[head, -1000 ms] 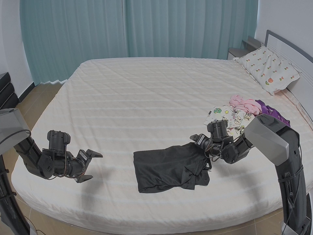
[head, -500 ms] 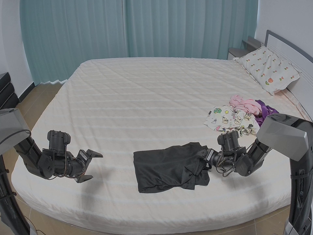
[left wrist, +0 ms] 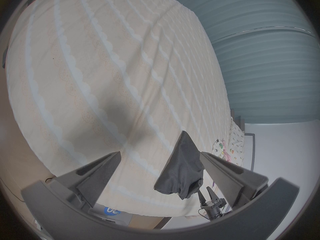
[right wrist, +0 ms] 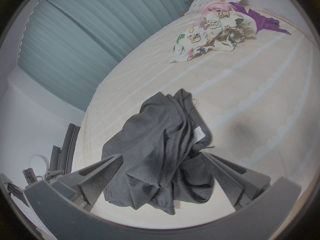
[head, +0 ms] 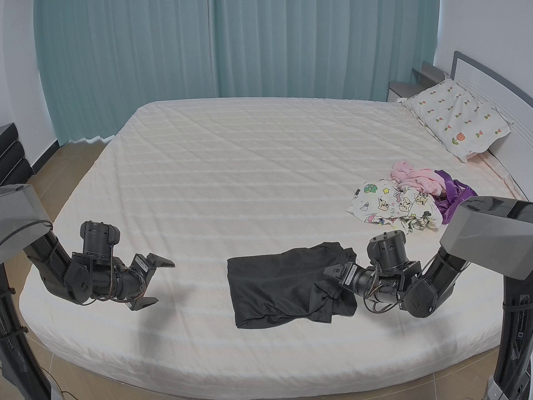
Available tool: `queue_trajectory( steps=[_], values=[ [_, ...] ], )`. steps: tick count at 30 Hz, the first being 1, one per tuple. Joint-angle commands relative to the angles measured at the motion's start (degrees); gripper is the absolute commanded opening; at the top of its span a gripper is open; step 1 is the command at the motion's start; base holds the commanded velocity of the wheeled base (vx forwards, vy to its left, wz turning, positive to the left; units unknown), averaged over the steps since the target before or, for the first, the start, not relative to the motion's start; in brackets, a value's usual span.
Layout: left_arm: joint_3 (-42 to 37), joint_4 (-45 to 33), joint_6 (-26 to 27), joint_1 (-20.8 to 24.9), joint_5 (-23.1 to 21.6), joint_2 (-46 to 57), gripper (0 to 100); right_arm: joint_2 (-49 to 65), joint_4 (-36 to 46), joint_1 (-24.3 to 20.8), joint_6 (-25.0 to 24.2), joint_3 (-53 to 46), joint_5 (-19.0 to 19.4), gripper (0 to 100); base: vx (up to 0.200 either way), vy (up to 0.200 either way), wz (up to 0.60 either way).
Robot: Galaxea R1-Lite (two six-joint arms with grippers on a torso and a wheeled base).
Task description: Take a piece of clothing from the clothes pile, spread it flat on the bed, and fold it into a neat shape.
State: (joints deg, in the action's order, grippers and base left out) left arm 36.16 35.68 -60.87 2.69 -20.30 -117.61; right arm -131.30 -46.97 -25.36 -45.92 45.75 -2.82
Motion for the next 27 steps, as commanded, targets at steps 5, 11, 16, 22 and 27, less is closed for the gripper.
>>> queue_trajectory(
  steps=[5,11,16,22,27],
  values=[
    [0.1,0.0,0.0,0.0,0.1,-0.2,100,-2.3,-0.1,-1.9,-0.1,1.2,1.3,100,0.000,0.000,0.00],
    [0.1,0.0,0.0,-0.1,0.1,-0.2,100,-4.3,0.9,-1.9,-1.3,4.5,2.0,100,0.000,0.000,0.00],
    [0.1,0.0,0.0,-0.1,0.1,-0.2,100,-4.5,4.2,-1.9,-1.5,5.6,1.8,0,0.000,0.000,0.00],
    [0.1,0.0,0.0,-0.1,0.1,-0.2,100,-3.1,6.4,-1.6,-2.0,4.2,1.2,0,0.000,0.000,0.00],
    [0.1,0.0,0.0,-0.1,0.1,-0.2,100,-0.7,6.3,0.1,-2.0,1.7,1.2,0,0.000,0.000,0.00]
  ],
)
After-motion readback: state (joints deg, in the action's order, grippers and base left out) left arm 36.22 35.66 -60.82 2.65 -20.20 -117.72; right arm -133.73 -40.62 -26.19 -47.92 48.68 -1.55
